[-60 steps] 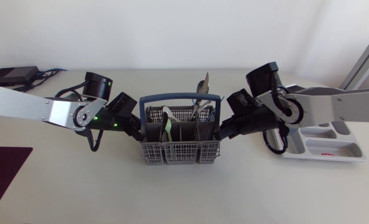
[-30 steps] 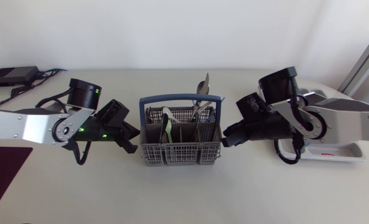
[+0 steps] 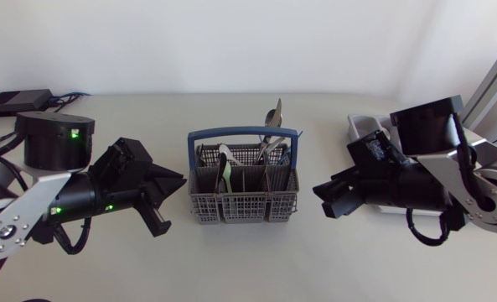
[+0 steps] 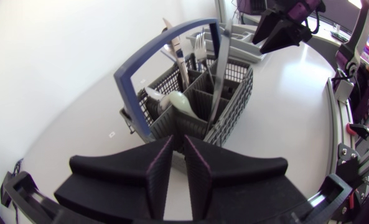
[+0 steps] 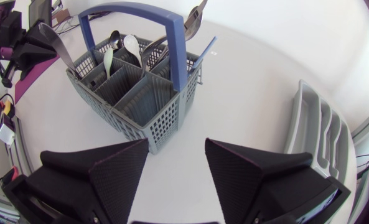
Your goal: Sort the cutlery from the basket into the organizer compartments.
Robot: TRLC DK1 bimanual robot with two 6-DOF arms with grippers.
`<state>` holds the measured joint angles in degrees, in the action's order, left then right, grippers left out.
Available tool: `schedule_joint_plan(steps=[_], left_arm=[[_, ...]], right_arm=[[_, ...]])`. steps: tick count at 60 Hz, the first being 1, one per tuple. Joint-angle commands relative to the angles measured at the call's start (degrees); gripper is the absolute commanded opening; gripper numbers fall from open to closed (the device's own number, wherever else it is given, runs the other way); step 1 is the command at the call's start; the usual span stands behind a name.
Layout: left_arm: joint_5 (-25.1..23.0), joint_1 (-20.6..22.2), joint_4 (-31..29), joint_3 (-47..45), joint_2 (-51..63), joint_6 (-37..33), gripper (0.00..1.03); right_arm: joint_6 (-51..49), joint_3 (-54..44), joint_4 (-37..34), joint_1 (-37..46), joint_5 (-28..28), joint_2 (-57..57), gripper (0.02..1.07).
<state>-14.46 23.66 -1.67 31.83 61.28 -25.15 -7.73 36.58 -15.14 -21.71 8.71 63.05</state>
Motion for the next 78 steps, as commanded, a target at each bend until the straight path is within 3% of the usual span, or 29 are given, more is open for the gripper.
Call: schedule_joint_plan(steps=[1,19,60,69,78], left_arm=[[0.4,2.6,-0.4,-1.3,-1.3,0.0,0.2],[6.6,12.7,4.1,-0.8,3.3,0.2,0.25],[9.8,13.8,14.8,2.8,14.3,0.7,0.27],[10.5,13.8,16.7,3.0,15.8,0.8,0.23],[10.9,13.8,18.4,3.0,16.9,1.0,0.08]], right_arm=[[-0.8,-1.6,-1.3,-1.1,-0.1,-1.7,0.72],[-0.3,-1.4,-3.2,-3.3,0.0,-3.9,0.72],[0.4,-1.3,-2.5,-4.9,0.1,-2.9,0.72],[0.4,-1.1,-2.3,-5.3,0.1,-2.1,0.72],[0.4,-1.1,-2.0,-5.5,0.1,-1.7,0.72]])
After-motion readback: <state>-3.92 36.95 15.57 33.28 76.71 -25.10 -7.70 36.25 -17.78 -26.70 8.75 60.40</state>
